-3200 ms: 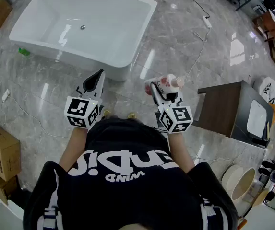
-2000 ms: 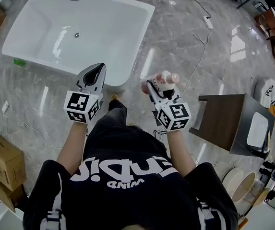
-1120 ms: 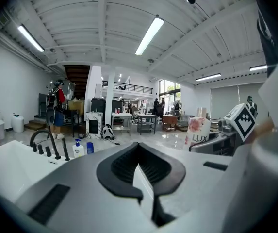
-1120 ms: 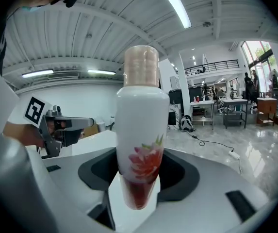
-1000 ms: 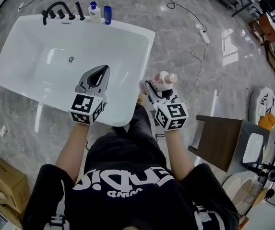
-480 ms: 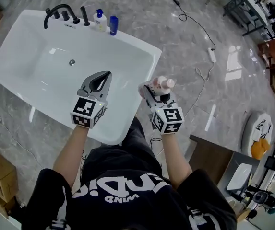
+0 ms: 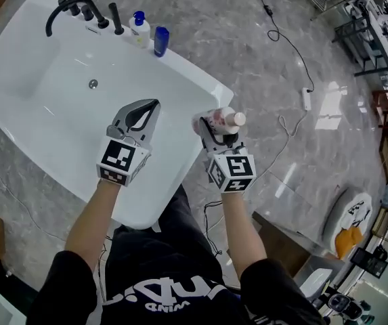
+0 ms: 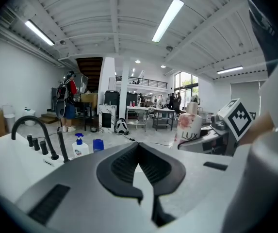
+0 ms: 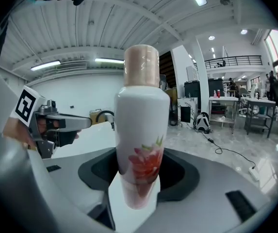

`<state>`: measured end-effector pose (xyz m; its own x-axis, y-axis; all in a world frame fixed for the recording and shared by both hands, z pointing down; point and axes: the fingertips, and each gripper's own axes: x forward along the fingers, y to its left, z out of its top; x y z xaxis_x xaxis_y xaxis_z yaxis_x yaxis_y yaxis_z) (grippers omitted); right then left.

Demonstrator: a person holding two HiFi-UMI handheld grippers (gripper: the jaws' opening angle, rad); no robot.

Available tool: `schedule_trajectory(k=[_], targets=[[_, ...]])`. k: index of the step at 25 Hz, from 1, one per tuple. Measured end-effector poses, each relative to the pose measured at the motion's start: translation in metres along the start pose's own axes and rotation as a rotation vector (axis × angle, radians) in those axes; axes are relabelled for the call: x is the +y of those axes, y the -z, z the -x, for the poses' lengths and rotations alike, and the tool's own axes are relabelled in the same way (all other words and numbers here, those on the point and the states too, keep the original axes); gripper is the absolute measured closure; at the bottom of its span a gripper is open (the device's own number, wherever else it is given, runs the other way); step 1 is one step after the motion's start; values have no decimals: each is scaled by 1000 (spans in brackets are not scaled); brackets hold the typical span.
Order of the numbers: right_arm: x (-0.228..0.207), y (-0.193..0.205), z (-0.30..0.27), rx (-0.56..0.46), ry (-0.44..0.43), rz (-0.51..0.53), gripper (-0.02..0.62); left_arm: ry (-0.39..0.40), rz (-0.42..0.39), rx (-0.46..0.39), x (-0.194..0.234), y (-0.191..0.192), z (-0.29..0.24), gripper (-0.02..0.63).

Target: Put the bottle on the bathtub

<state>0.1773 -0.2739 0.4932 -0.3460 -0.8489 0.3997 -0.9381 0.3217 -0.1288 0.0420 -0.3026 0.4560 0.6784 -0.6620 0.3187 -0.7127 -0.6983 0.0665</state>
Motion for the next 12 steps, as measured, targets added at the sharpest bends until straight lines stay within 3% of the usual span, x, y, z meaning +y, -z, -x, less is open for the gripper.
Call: schedule_trajectory(k=[12], targets=[[-55, 23, -136, 6, -69, 68, 348, -88, 47, 28, 53, 61, -96, 598]])
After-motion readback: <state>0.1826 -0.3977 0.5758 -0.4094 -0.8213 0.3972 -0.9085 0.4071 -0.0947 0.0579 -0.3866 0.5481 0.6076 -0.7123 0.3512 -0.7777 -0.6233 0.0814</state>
